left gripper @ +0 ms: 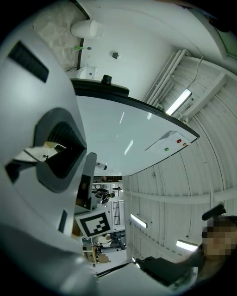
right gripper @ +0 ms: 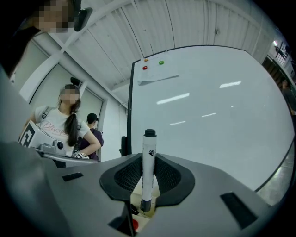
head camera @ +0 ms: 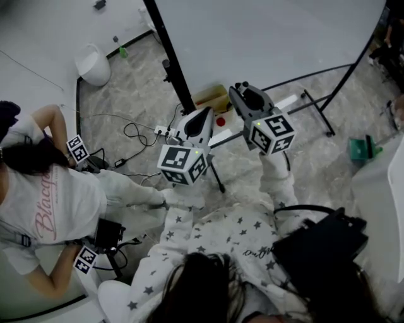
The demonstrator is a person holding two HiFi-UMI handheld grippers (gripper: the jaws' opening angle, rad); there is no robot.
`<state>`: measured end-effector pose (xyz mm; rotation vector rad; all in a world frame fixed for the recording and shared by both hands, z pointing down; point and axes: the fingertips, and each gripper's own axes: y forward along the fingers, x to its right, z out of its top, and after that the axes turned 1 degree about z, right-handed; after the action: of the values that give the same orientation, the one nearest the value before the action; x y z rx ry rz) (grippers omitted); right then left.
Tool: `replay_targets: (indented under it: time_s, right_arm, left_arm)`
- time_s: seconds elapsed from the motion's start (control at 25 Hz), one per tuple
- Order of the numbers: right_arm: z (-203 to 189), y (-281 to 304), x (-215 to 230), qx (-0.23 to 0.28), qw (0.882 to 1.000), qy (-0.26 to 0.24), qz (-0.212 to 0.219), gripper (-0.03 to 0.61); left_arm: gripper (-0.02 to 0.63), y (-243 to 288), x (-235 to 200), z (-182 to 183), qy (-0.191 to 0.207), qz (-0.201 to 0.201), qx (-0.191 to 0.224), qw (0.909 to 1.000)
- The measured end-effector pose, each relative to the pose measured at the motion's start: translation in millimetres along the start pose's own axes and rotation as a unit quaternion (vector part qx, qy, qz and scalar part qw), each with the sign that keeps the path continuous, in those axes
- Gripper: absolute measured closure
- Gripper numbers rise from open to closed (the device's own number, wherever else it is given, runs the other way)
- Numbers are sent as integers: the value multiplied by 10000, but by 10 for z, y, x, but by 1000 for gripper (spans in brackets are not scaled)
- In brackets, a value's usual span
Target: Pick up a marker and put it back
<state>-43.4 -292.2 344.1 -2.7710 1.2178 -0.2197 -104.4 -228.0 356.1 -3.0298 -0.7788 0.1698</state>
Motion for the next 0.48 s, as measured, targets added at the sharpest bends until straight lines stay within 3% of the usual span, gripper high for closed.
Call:
replay_targets:
  time_s: [0.48]
  right_arm:
    - [-507,180,159,-432,9989,84,150,499]
  left_arm:
    - [612,224,-51,-240,-65,92,-147,9998]
